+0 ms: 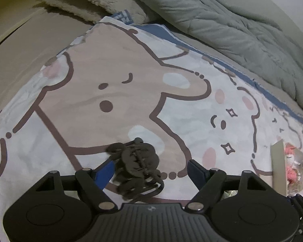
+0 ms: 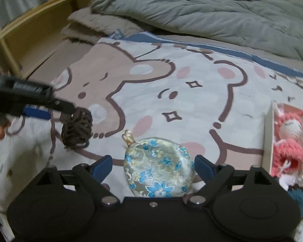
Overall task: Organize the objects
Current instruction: 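Lift the pouch with the right gripper while the left grasps the black hair claw, then carry the pouch and hair claw with both grippers over the white box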
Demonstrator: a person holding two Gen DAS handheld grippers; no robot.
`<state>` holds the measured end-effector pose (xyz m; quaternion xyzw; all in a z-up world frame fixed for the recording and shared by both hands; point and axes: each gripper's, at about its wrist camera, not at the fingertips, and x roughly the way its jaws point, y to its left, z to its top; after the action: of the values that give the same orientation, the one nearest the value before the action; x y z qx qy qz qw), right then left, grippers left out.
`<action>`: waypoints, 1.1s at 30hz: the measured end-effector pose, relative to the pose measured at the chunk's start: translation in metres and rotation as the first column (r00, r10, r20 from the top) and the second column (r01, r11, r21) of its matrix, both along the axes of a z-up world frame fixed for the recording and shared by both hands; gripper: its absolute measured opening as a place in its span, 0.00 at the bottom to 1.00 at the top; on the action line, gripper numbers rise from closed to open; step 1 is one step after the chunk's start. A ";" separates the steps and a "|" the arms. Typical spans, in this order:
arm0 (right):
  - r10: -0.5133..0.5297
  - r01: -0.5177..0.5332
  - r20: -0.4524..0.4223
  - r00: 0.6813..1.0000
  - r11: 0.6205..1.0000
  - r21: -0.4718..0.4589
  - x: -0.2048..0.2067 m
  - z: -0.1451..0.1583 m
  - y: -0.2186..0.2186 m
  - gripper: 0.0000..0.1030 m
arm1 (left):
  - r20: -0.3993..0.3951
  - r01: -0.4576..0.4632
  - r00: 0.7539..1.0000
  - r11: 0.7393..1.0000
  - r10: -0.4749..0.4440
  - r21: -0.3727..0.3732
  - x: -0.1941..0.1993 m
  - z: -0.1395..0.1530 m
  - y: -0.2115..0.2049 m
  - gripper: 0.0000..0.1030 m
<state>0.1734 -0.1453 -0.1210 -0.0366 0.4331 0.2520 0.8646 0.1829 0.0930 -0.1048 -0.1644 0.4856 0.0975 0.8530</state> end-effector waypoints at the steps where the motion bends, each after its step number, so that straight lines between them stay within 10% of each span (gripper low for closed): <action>1: 0.014 -0.014 0.002 1.000 1.000 -0.012 0.000 -0.002 0.002 0.90 | -0.007 0.002 1.000 1.000 -0.002 0.017 0.002 -0.002 -0.003 0.77; 6: 0.051 -0.052 -0.012 0.999 0.996 -0.073 0.002 -0.018 0.011 0.91 | -0.040 -0.009 0.999 0.996 0.012 0.086 0.009 -0.012 -0.009 0.77; 14: 0.028 -0.028 -0.001 1.000 0.989 -0.148 0.012 -0.032 0.017 0.93 | -0.059 -0.041 0.997 0.998 0.044 0.053 0.011 -0.018 0.005 0.45; 26: 0.128 -0.132 -0.034 0.991 0.976 -0.172 0.017 -0.043 0.017 0.97 | -0.036 0.078 0.996 0.996 -0.077 0.045 0.006 -0.008 0.008 0.45; 33: 0.141 -0.147 -0.046 0.989 0.974 -0.174 0.017 -0.040 0.020 0.83 | -0.027 0.103 0.994 0.993 -0.101 0.054 0.001 -0.004 0.010 0.44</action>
<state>0.1907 -0.1251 -0.1606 -0.1403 0.4644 0.2753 0.8300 0.1842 0.1030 -0.1084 -0.1143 0.5006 0.0692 0.8553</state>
